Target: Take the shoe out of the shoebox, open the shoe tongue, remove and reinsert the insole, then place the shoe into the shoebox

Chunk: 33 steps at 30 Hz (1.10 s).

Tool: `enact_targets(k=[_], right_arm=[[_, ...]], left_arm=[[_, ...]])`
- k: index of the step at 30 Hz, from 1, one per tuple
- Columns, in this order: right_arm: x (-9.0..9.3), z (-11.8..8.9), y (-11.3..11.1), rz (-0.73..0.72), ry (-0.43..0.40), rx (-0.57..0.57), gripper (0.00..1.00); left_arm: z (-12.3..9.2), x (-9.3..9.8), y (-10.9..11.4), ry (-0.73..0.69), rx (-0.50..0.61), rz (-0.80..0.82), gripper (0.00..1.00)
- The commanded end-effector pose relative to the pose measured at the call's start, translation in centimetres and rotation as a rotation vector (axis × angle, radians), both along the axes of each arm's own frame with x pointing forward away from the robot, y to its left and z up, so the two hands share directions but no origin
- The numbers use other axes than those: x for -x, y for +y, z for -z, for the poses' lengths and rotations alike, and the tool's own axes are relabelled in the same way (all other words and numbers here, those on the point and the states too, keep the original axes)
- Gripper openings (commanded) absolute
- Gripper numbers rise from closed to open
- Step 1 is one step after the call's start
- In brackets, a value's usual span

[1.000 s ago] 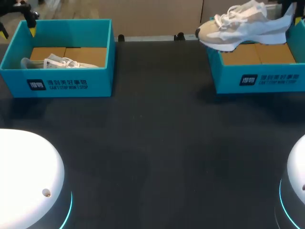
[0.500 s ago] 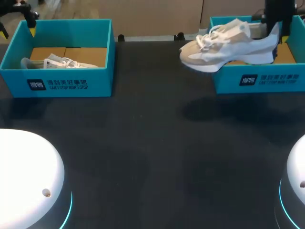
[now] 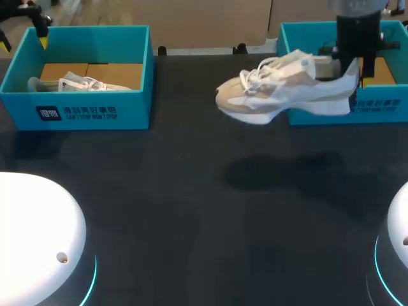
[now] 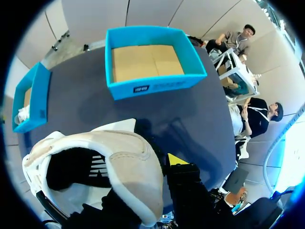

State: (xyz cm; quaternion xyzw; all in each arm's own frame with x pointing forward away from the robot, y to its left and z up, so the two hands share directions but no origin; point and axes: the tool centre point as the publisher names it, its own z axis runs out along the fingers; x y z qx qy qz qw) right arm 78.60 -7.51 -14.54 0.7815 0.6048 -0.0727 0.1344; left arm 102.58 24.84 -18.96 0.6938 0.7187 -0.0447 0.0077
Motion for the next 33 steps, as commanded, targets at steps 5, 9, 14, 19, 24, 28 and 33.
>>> enact_targets(k=[5, 9, 14, 19, 24, 28, 33], right_arm=[[4.9, 0.3, 3.2, -0.006, -0.060, 0.030, 0.00], [6.3, 0.4, 4.3, 0.001, -0.030, 0.035, 0.00], [7.7, 1.0, 5.6, 0.022, -0.009, 0.007, 0.00], [8.6, 1.2, 6.3, 0.003, 0.001, -0.009, 0.00], [8.9, 1.3, 6.5, 0.000, 0.002, -0.043, 0.00], [8.9, 1.3, 6.5, 0.000, 0.002, -0.043, 0.00], [8.9, 1.3, 6.5, 0.000, 0.002, -0.043, 0.00]], left_arm=[[0.0, 0.0, 0.0, 0.001, -0.003, 0.001, 1.00], [0.0, 0.0, 0.0, 0.001, -0.003, 0.001, 1.00], [0.0, 0.0, 0.0, 0.001, -0.003, 0.001, 1.00], [0.0, 0.0, 0.0, 0.001, -0.003, 0.001, 1.00], [0.0, 0.0, 0.0, 0.001, -0.003, 0.001, 1.00], [0.0, 0.0, 0.0, 0.001, -0.003, 0.001, 1.00], [0.0, 0.0, 0.0, 0.001, -0.003, 0.001, 1.00]])
